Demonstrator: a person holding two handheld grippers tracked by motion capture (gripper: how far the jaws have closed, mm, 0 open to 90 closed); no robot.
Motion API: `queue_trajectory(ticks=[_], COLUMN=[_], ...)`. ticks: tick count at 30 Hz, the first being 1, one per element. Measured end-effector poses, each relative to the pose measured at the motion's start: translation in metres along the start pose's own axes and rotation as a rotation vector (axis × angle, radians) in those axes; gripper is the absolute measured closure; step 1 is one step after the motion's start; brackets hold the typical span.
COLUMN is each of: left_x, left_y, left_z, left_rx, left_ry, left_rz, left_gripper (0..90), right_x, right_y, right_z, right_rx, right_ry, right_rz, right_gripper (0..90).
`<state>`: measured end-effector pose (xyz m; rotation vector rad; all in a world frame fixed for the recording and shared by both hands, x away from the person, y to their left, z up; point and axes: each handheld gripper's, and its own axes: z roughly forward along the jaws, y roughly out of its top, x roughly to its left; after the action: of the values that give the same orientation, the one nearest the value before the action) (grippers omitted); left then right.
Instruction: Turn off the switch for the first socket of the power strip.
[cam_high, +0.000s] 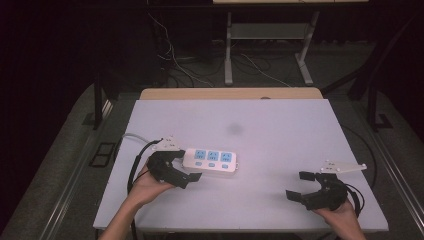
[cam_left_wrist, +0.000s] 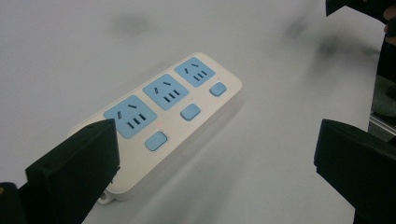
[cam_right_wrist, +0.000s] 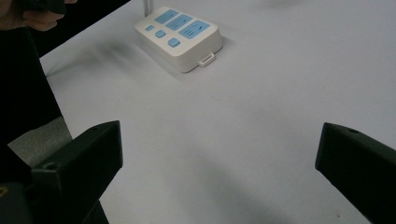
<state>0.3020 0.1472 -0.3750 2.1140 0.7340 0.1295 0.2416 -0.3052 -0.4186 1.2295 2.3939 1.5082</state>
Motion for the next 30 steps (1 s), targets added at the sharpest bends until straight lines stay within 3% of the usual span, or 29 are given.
queue_trajectory(ticks=[11, 30], left_x=[0.012, 0.03], left_y=[0.004, 0.024], left_z=[0.006, 0.019], left_rx=[0.03, 0.112], left_ry=[0.001, 0.004], left_rz=[-0.012, 0.019], left_gripper=[0.0, 1.2], right_x=[0.0, -0.001], right_y=[0.0, -0.001], right_z=[0.0, 0.0], right_rx=[0.002, 0.005], right_ry=[-0.001, 0.0], right_rz=[0.004, 0.005], right_gripper=[0.4, 0.4])
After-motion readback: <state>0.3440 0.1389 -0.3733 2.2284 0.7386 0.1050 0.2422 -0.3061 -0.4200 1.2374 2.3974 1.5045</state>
